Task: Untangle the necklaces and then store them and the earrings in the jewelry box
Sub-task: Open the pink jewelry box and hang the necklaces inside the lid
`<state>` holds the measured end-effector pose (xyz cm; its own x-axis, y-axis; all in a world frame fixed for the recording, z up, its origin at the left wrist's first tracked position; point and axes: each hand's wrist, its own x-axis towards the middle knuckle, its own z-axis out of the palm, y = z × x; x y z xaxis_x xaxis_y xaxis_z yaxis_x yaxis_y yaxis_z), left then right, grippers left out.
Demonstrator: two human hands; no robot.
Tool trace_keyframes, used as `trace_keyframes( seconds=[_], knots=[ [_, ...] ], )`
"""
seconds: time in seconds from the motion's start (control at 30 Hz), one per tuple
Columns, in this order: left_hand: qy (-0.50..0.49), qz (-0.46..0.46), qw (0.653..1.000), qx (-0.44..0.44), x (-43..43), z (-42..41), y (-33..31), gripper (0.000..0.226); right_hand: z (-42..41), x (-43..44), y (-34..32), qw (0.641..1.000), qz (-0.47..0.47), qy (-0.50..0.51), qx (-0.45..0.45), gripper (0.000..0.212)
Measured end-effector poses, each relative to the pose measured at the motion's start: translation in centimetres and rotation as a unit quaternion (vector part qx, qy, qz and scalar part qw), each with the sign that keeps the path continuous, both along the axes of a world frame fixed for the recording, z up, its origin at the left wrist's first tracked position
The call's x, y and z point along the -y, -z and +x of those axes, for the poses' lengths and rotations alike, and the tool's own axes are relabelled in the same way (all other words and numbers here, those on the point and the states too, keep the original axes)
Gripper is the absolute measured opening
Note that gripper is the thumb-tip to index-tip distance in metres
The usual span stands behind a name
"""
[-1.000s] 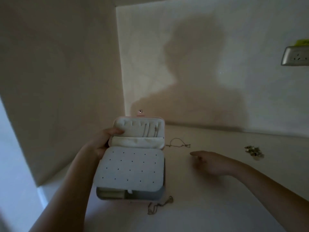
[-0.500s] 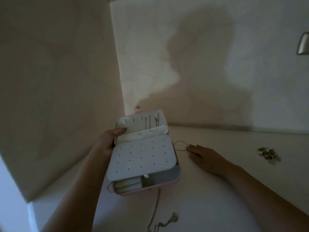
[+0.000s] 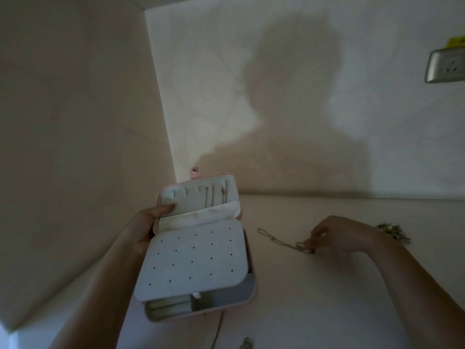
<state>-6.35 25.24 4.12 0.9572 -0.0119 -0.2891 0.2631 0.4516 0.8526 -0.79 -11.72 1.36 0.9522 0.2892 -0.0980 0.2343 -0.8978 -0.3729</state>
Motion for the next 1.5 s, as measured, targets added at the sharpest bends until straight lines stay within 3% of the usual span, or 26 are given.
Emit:
trace_keyframes(
  seconds=[0.07, 0.13, 0.2, 0.33, 0.63, 0.83, 0.93, 1.0, 1.1, 1.17, 1.3, 1.5],
  knots=[
    [-0.001, 0.003, 1.0, -0.001, 0.3, 0.1, -0.1, 0.049, 0.1, -0.9, 0.3, 0.997, -0.004, 0.023, 0.076, 0.02],
    [0.004, 0.002, 1.0, -0.001, 0.4, 0.2, -0.1, 0.053, 0.1, -2.4, 0.7, 0.989, 0.048, 0.016, 0.138, 0.013],
    [0.003, 0.0, 1.0, -0.001, 0.5, 0.2, 0.0, 0.055, 0.0, -4.2, 1.2, 0.984, 0.08, -0.006, 0.161, 0.018],
    [-0.004, 0.004, 1.0, 0.009, 0.6, 0.2, 0.1, 0.052, 0.2, -6.7, 2.2, 0.984, 0.049, -0.059, 0.16, 0.023],
    [-0.02, 0.028, 0.999, 0.016, 0.7, -0.1, -0.2, 0.049, 0.4, -6.6, 2.2, 0.987, 0.089, 0.0, 0.136, 0.013],
    [-0.026, 0.028, 0.999, 0.034, 0.9, -0.3, -0.3, 0.048, -0.1, -6.5, 1.8, 0.99, 0.044, -0.049, 0.127, 0.009],
    [-0.03, 0.034, 0.998, 0.038, 1.0, -0.4, -0.4, 0.042, 0.1, -5.8, 1.2, 0.971, 0.224, -0.004, 0.082, 0.009],
    [-0.032, 0.033, 0.998, 0.041, 1.1, -0.3, -0.3, 0.039, -0.3, -5.4, 0.6, 0.924, 0.383, -0.005, -0.002, 0.011],
    [-0.033, 0.035, 0.998, 0.034, 1.1, -0.3, -0.4, 0.042, -0.7, -5.2, 0.2, 0.856, 0.51, -0.022, -0.081, 0.017],
    [-0.035, 0.036, 0.998, 0.032, 1.2, -0.3, -0.4, 0.037, -0.7, -5.2, 0.1, 0.835, 0.54, -0.017, -0.101, 0.018],
    [-0.038, 0.043, 0.998, 0.031, 1.4, -0.3, -0.4, 0.029, -1.0, -5.1, -0.3, 0.868, 0.491, -0.033, -0.073, 0.016],
    [-0.036, 0.048, 0.998, 0.027, 1.8, -0.6, -0.5, 0.031, -2.3, -5.5, -1.5, 0.865, 0.493, -0.069, -0.066, 0.015]
  ],
)
